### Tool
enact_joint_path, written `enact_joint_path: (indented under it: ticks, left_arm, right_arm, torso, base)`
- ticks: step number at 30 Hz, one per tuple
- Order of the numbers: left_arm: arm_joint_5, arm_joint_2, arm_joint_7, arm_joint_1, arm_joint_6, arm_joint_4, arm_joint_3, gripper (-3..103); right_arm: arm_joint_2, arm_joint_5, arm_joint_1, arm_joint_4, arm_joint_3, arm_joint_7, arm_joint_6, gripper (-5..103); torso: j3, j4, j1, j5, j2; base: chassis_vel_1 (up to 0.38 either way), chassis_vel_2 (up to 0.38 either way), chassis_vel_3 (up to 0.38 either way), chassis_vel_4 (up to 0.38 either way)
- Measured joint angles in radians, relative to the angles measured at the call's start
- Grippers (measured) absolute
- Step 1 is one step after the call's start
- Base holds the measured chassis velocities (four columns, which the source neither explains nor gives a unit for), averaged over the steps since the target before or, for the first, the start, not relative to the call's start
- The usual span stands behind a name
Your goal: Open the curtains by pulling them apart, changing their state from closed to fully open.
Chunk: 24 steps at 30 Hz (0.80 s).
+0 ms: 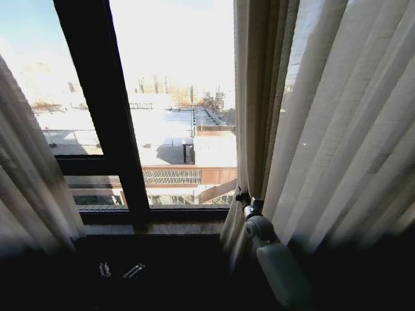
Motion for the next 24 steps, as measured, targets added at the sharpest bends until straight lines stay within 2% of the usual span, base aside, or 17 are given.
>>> enact_joint_path:
  ticks: [24]
  left_arm:
    - [0.0, 0.002, 0.001, 0.002, -0.012, 0.013, -0.001, 100]
  right_arm:
    - [0.0, 0.0, -0.003, 0.008, -0.008, 0.0, 0.0, 0]
  torso:
    - [0.0, -0.0001, 0.0, 0.0002, 0.0]
  base:
    - [-0.358, -0.354, 0.357, 0.353]
